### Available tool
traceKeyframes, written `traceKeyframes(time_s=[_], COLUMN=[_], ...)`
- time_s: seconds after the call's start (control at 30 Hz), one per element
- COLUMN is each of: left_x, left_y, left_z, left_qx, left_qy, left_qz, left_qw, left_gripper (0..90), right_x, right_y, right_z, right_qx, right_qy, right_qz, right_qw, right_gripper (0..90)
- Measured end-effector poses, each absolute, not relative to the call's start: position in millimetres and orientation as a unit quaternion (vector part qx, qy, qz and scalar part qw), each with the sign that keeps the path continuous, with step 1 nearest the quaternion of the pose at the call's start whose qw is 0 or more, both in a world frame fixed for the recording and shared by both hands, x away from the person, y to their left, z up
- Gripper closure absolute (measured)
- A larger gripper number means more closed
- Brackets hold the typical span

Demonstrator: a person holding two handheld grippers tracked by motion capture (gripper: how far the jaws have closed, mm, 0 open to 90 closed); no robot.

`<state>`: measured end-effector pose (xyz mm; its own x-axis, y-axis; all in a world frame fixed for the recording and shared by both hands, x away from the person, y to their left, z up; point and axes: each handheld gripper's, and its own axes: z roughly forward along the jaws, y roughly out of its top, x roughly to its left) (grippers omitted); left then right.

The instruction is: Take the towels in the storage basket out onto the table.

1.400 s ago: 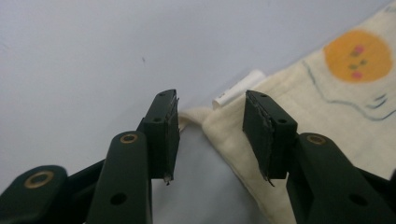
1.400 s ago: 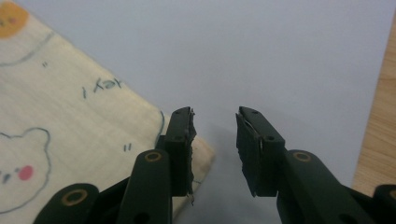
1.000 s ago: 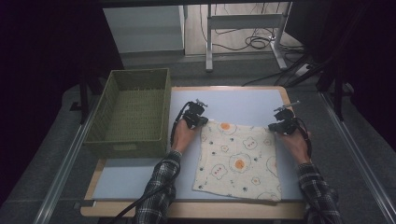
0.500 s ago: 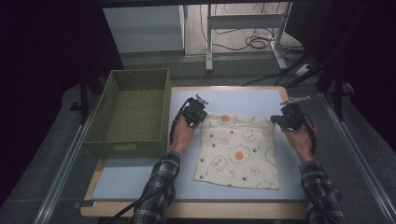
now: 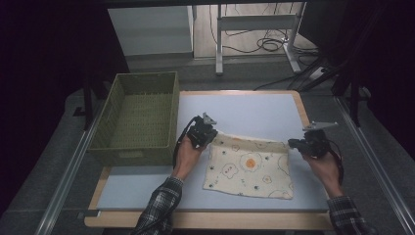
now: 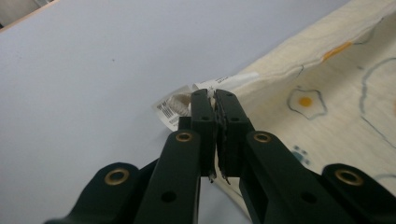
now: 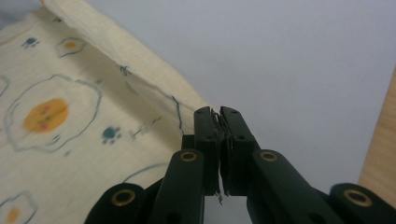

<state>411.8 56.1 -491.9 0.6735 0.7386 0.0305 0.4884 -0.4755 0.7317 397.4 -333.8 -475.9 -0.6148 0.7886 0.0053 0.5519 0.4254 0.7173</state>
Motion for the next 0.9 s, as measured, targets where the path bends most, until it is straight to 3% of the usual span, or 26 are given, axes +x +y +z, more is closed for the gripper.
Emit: traceKeyframes(time_s=[0.53,0.9], left_x=[338,301], left_y=[81,88], left_z=[-498,-511], left_qx=[0.848,0.853], left_qy=[0.314,0.295], left_qz=[0.144,0.129], left_qw=[0.403,0.411], left_gripper=[86.9,86.6], right_x=[317,283], right_y=[-336,-335], right_z=[-477,-486], right_qx=[0.367,0.355], right_qy=[0.843,0.851], right_qz=[0.370,0.368], right_qw=[0.135,0.118], right_gripper=[86.3,86.2])
